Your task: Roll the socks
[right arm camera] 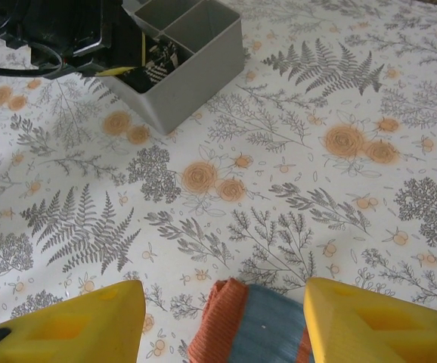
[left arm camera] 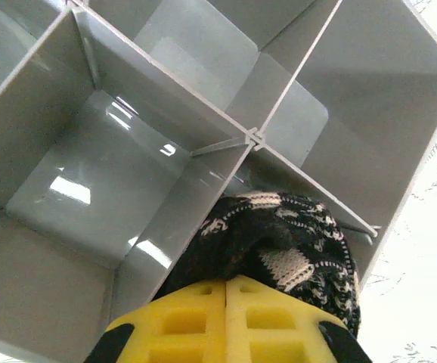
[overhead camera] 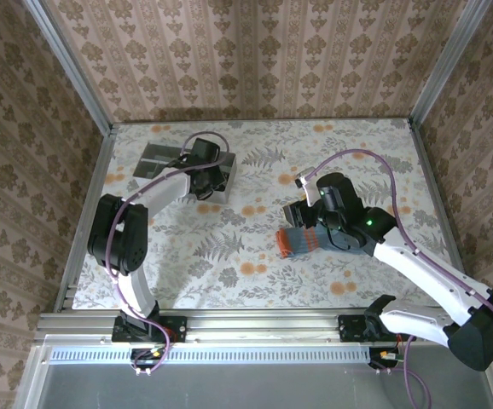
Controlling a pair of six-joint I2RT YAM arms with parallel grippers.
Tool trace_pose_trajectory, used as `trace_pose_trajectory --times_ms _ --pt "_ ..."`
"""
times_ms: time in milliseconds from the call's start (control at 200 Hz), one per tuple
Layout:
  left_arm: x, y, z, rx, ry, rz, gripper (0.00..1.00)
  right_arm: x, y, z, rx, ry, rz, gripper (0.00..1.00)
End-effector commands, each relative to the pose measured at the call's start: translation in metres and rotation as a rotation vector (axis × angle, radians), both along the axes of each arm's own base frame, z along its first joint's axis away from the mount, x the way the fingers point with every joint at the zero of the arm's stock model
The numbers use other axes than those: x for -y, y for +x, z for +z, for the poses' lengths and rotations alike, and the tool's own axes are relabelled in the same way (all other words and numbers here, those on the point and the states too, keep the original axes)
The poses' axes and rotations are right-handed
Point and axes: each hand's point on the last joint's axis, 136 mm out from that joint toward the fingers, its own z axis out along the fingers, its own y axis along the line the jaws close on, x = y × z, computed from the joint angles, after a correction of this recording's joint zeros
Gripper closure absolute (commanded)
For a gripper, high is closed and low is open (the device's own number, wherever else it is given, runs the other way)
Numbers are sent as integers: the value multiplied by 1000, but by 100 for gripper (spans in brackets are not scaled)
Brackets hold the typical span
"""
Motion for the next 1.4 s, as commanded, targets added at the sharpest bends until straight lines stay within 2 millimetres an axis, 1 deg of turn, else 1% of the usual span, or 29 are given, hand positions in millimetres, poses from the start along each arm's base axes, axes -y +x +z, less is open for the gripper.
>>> trace_pose_trajectory --times_ms 0,105,155,210,290,355,400,475,540,555,565,645,720,770,785,840,900,915,925,950,1025,1085,1110,1130,1175,1225,1290,1355,1395 --pt "-3 -23 -27 -104 4 18 100 0 -4 -9 -36 7 2 42" --pt "-1 -17 -12 -68 -7 19 100 0 -4 -10 -39 5 2 42" --pt "1 -13 -2 -49 -16 14 91 0 -4 -11 -45 4 2 42" --pt "4 -9 11 -28 -26 6 78 0 -4 -13 -52 1 -1 42" --pt "6 -3 35 8 -39 8 63 2 -4 -14 -59 0 -12 41" --pt "5 0 56 38 -45 18 54 5 -3 -14 -60 -2 -36 41" --pt "3 2 70 61 -51 27 51 7 -2 -14 -58 -3 -53 40" --pt "-2 1 93 93 -67 44 50 13 -1 -16 -63 -5 -94 40" --pt "-4 -4 109 117 -90 47 50 19 -1 -22 -88 -5 -140 41" --pt "-13 -1 113 126 -97 69 50 20 -2 -24 -98 -3 -151 41" --pt "-16 -1 116 131 -102 74 50 21 -2 -25 -104 -3 -158 42" --pt "-22 -5 133 165 -149 69 53 30 -4 -39 -166 2 -248 44" --pt "-20 -11 146 204 -193 20 58 40 -8 -57 -234 2 -332 46" --pt "-9 -15 152 217 -233 -51 62 48 -9 -65 -262 6 -401 48" --pt "-6 -16 154 220 -244 -73 63 54 -13 -72 -287 -9 -424 49" --pt "13 -25 154 204 -285 -173 66 65 -17 -84 -327 -14 -500 49" --pt "44 -40 148 176 -326 -319 70 79 -19 -95 -362 -7 -576 49" --pt "48 -41 146 171 -329 -343 71 82 -19 -98 -368 -3 -590 49" --pt "61 -50 145 166 -334 -389 72 84 -19 -99 -371 0 -602 48" --pt "78 -60 141 161 -340 -458 73 88 -19 -102 -377 5 -628 48" --pt "120 -89 127 133 -358 -630 76 101 -17 -111 -397 42 -697 47" --pt "148 -109 109 90 -363 -727 79 111 -16 -119 -429 80 -748 46" --pt "158 -116 102 73 -363 -757 80 115 -18 -124 -447 88 -769 47" --pt "166 -122 96 58 -364 -780 82 118 -13 -123 -437 114 -787 46" --pt "185 -134 83 26 -375 -830 83 126 -13 -130 -454 136 -832 46" --pt "205 -145 70 -6 -373 -879 84 135 -13 -137 -474 167 -877 46" --pt "227 -157 52 -45 -355 -936 84 141 -13 -146 -499 222 -914 46" --pt "245 -165 34 -84 -329 -974 85 145 -11 -154 -513 265 -941 46" --pt "251 -169 23 -113 -313 -982 86 147 -11 -160 -527 280 -956 47"
